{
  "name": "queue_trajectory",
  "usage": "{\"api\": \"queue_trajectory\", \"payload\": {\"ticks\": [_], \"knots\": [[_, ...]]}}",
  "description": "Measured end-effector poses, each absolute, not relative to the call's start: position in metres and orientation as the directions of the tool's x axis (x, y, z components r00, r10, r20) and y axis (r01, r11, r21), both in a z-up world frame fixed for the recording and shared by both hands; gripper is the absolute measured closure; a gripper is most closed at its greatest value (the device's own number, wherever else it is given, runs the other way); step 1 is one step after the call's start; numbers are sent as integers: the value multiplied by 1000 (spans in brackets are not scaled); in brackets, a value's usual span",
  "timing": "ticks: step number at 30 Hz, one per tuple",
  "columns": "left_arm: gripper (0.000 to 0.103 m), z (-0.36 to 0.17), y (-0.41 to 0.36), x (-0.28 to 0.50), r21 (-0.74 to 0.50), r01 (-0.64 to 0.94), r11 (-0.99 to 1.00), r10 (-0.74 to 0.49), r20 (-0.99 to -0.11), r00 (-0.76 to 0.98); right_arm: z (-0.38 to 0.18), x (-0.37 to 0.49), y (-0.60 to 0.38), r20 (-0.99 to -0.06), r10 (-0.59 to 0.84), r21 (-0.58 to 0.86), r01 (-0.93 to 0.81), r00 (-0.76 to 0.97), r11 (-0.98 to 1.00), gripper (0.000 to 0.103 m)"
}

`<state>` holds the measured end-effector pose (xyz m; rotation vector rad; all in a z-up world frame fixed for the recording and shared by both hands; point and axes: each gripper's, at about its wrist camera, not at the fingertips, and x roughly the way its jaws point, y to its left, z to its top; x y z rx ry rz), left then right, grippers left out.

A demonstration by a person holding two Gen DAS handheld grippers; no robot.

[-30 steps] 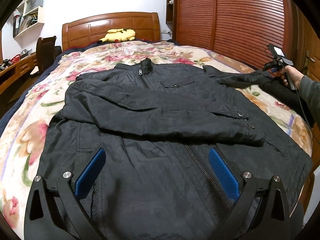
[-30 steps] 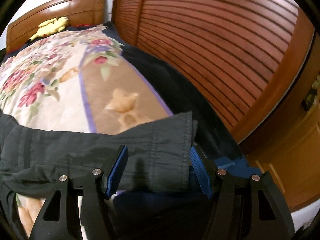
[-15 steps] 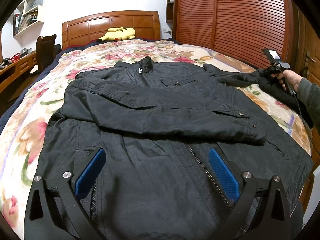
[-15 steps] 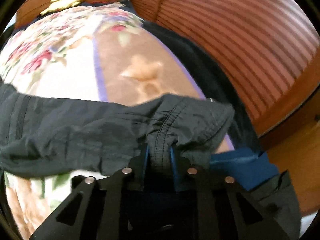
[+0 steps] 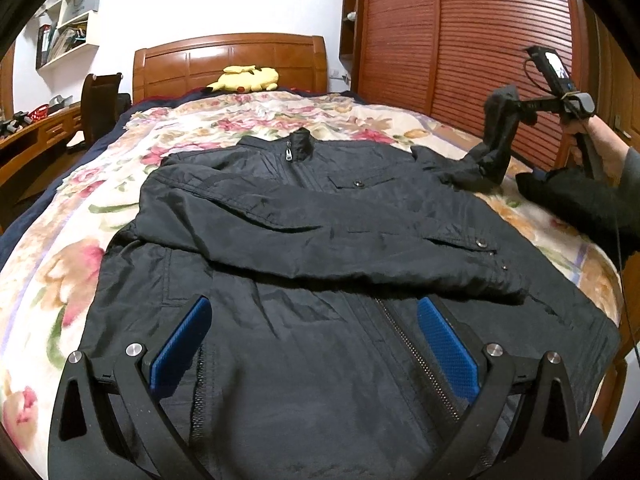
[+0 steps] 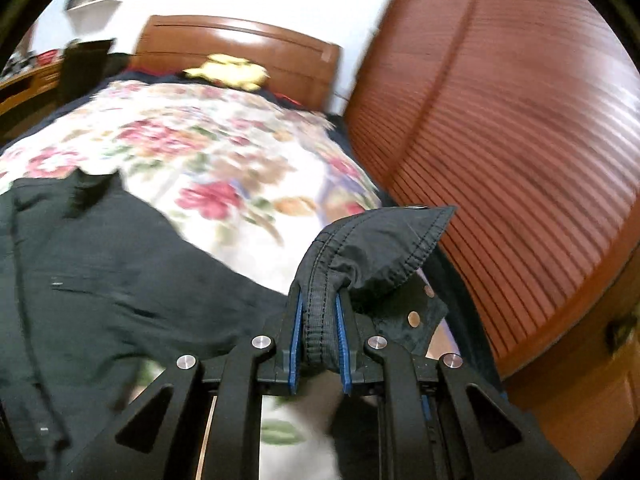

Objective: Fold large clothes
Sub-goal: 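Lift the sleeve with the right tool and fold it across the jacket body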

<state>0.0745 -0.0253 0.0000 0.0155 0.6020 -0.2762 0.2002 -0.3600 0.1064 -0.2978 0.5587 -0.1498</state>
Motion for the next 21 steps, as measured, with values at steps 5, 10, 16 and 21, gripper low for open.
{"api": "queue_trajectory", "payload": {"ticks": [5,10,16,21], "knots": [[0,4,-20,71,-77,251,965,-252,-543,801,124,160,-293,-473,-148,-373,-45,868,927,88],[0,6,-18,67,-73,250,966,-250,-532,809,128,126,-253,-464,-76,-401,-132,883,906,88],[0,9,-14,60,-59,254,965,-246,-527,814,130,87,-208,-460,16,-409,-228,888,883,88],[0,11,-2,56,-66,242,968,-240,-519,820,136,58,-207,-451,91,-402,-293,888,868,88]]}}
